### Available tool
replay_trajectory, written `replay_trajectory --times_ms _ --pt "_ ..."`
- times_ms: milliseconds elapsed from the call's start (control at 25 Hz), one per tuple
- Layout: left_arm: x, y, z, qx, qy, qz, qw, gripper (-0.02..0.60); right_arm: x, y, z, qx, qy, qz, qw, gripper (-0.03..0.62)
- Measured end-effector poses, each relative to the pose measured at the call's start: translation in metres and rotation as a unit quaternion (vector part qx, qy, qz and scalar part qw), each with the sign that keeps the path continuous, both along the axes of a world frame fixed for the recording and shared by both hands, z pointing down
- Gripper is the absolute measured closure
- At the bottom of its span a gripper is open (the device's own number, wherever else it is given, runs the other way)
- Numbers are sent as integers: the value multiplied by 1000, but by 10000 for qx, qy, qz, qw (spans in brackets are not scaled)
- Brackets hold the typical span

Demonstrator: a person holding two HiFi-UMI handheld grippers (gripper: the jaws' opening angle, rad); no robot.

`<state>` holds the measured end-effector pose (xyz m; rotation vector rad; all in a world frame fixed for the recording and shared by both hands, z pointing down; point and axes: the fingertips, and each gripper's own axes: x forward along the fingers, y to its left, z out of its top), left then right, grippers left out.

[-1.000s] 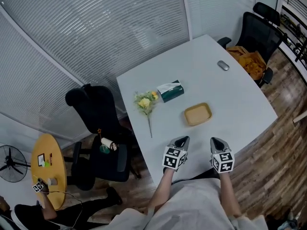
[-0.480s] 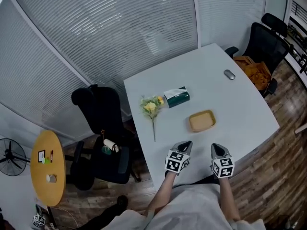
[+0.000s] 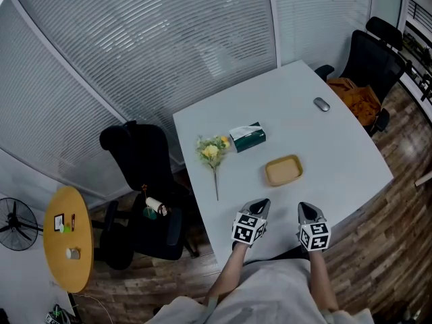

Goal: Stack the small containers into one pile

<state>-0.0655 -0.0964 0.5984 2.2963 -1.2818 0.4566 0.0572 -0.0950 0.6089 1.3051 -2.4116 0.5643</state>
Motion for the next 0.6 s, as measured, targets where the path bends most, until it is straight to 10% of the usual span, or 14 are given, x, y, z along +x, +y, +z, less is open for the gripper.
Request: replay_trajectory --times_ms 600 --pt "-2 1 2 -35 -4 -5 10000 575 -1 1 1 5 -18 -10 10000 594"
